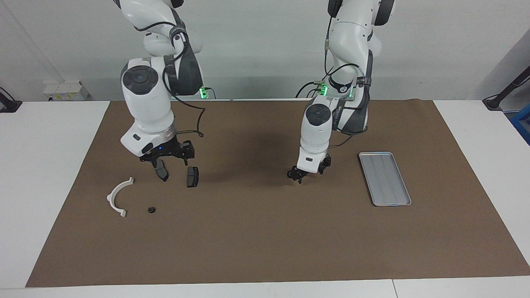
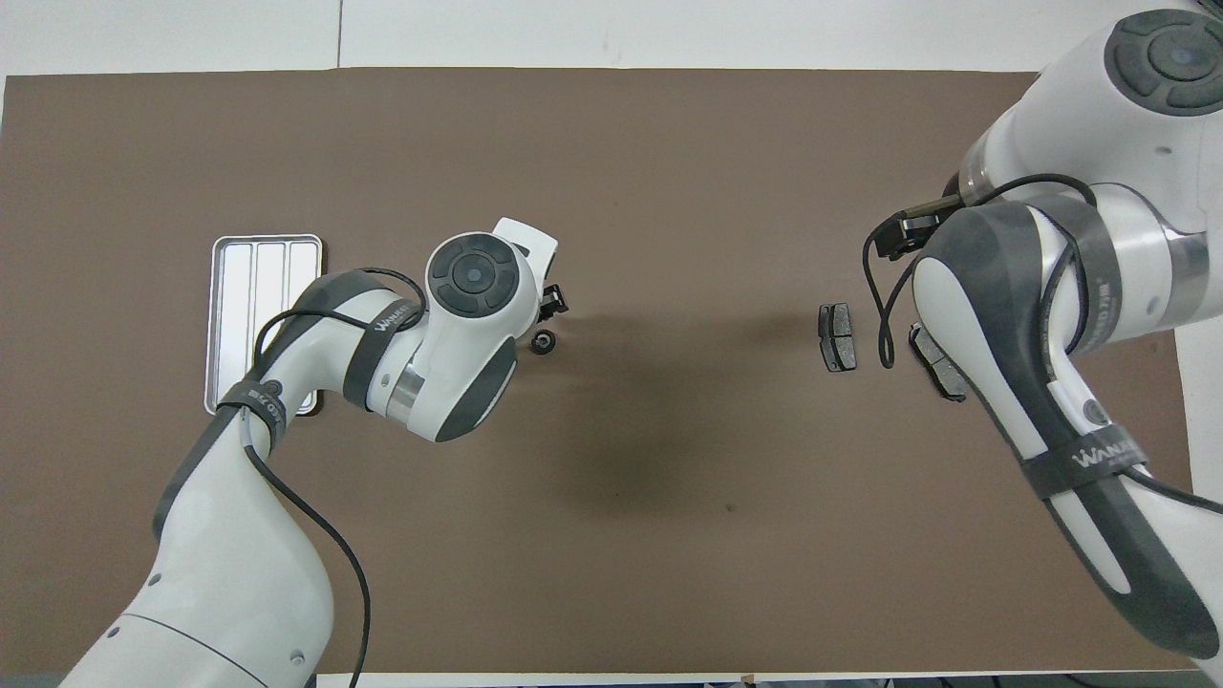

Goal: Place bearing gear from tray to pile
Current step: 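Release the ring at center while the right gripper reaches toward it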

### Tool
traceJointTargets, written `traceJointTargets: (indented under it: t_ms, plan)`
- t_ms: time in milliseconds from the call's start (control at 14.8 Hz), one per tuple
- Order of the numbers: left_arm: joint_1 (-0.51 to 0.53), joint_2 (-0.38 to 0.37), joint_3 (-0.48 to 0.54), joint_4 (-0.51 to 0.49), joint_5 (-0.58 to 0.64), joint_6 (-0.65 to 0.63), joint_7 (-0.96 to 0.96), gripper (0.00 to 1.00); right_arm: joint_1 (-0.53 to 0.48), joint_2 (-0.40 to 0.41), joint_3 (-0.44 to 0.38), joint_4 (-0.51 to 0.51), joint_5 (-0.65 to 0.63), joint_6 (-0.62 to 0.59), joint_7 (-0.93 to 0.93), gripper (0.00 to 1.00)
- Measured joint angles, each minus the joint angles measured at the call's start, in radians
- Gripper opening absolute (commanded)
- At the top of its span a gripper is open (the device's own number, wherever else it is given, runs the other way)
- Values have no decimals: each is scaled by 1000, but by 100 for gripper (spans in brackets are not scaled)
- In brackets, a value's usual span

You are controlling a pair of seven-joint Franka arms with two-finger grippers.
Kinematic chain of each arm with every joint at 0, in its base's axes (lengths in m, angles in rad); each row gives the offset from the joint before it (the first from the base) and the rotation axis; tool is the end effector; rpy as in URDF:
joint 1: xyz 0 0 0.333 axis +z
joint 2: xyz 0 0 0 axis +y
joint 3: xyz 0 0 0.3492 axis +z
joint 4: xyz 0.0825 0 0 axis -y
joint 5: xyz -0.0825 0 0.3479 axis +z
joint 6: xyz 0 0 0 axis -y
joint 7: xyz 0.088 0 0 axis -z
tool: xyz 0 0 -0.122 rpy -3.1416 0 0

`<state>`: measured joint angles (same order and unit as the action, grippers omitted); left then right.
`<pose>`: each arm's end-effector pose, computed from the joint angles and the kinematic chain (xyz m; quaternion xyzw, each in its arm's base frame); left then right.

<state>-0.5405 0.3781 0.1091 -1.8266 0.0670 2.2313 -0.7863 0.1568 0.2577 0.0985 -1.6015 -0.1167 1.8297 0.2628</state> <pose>0.5672 -0.2648 0.3693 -0.9871 -0.1524 -0.0383 0.0303 0.5947 0.1372 0.5063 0.9989 0.0105 -0.0024 0.0458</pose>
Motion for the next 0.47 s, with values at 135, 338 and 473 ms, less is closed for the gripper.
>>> traceJointTargets:
  t_ms: [135,338,473]
  plan:
    - [85,-42,7,10,25,-48,119,100,110,5,7,-2,19,6,214,100]
    - [202,-107,40,10,75,-91,304,100,267,46,10,-7,28,87,496,100]
    - [292,-130,47,10,79,-99,436,100,335,88,10,-5,32,147,628,100]
